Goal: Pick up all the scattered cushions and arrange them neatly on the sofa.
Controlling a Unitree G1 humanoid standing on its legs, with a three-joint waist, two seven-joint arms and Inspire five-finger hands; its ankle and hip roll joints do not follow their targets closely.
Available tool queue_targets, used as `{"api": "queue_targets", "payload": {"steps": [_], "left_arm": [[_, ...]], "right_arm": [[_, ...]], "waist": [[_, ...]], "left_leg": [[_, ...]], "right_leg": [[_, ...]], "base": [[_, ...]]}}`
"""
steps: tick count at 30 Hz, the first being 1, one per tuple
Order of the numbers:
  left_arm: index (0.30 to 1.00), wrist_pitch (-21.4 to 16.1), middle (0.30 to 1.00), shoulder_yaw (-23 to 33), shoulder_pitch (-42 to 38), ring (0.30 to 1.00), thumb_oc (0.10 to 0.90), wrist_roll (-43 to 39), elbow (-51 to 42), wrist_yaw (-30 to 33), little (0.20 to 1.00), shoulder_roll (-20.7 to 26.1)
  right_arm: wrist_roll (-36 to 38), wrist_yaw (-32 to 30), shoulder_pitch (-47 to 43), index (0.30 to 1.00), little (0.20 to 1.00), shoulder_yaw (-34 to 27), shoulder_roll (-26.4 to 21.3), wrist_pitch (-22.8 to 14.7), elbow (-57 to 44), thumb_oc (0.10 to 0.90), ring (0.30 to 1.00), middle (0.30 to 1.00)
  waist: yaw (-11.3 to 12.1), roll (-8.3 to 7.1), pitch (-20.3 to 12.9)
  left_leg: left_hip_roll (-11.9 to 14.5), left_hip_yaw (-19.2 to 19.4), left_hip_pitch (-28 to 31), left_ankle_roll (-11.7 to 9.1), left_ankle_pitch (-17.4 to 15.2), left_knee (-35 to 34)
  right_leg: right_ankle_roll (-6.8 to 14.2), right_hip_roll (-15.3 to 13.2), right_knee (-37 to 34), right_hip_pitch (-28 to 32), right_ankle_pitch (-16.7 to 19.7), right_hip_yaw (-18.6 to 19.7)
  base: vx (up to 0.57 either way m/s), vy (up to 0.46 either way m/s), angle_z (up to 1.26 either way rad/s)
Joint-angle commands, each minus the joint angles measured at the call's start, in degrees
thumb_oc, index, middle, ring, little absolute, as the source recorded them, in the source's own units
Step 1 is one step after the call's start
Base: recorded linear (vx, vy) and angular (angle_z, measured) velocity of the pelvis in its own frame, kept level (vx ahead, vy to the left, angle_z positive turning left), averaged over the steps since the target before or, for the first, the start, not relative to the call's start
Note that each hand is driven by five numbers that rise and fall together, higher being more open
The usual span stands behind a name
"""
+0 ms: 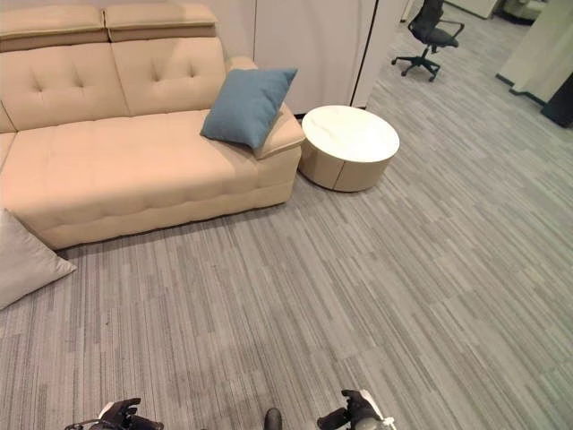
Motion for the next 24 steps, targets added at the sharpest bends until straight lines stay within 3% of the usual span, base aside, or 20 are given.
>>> {"api": "queue_targets", "payload": {"steps": [1,16,24], "left_arm": [[0.9,-1.4,0.9,0.7,-1.7,0.9,0.8,-0.3,0.7,0.9,0.9,0.6],[0.9,-1.0,0.9,-0.1,-1.4,0.9,0.8,0.4,1.9,0.9,0.9,0.5],[0.9,-0.9,0.9,-1.7,-2.8,0.9,0.8,1.0,1.3,1.0,0.9,0.4]], "right_arm": [[0.6,-1.4,-2.2,0.9,0.9,0.1,-2.9,-0.6,1.2,0.8,0.9,0.9],[0.7,-1.7,-1.2,0.9,0.9,-0.3,-3.1,-0.5,1.9,0.8,0.9,0.9],[1.1,-2.0,-0.9,0.9,0.9,-0.3,-3.4,-0.8,1.4,0.8,0.9,0.9]], "waist": [[-0.3,0.09,0.1],[-0.8,0.53,0.1],[-2.0,0.44,1.4]], "left_leg": [[-1.2,-1.9,-0.5,-0.6,0.5,0.7],[-0.3,-1.7,0.1,-0.9,0.6,1.1],[0.9,-0.5,-2.1,-1.1,0.3,6.9]], "right_leg": [[1.1,1.5,0.8,1.3,-1.6,2.3],[0.5,2.2,1.0,1.3,-1.9,2.4],[0.0,2.7,2.7,0.3,-1.8,3.0]], "base": [[0.0,0.0,0.0],[0.03,-0.021,0.0],[0.05,-0.069,0.07]]}}
